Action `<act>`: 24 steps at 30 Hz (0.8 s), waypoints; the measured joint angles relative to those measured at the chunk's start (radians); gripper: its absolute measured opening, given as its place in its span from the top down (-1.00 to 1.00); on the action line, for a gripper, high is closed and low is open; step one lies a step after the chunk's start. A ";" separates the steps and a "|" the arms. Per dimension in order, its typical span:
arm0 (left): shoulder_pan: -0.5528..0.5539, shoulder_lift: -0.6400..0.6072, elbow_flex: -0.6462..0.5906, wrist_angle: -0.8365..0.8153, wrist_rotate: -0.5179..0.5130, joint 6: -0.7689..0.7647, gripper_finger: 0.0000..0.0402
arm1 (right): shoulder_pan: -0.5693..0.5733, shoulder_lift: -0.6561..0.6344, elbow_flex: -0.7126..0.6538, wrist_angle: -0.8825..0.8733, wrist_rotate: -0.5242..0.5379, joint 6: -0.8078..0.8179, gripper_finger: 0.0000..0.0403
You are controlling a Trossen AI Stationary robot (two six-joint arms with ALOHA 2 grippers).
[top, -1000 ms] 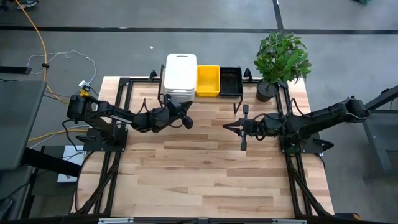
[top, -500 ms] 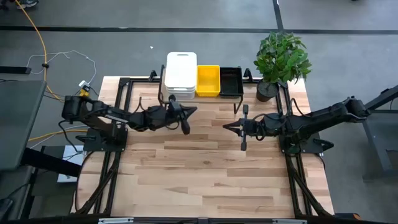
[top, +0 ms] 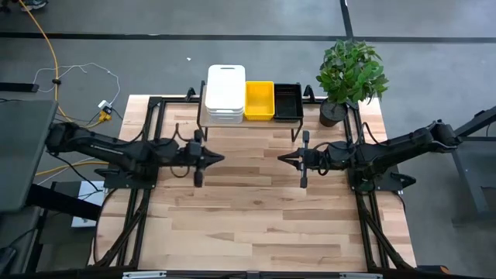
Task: Stack baskets on shelf by color
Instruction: Return to Home Position
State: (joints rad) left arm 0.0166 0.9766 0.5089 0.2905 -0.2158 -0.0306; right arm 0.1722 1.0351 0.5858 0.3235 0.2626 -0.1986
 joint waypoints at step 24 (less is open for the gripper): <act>0.093 -0.621 -0.487 0.098 0.171 -0.060 1.00 | 0.000 0.000 0.000 -0.006 -0.002 0.068 1.00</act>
State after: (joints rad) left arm 0.1094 0.3557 0.0221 0.3889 -0.0448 -0.0901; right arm 0.1722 1.0351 0.5858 0.3171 0.2611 -0.1303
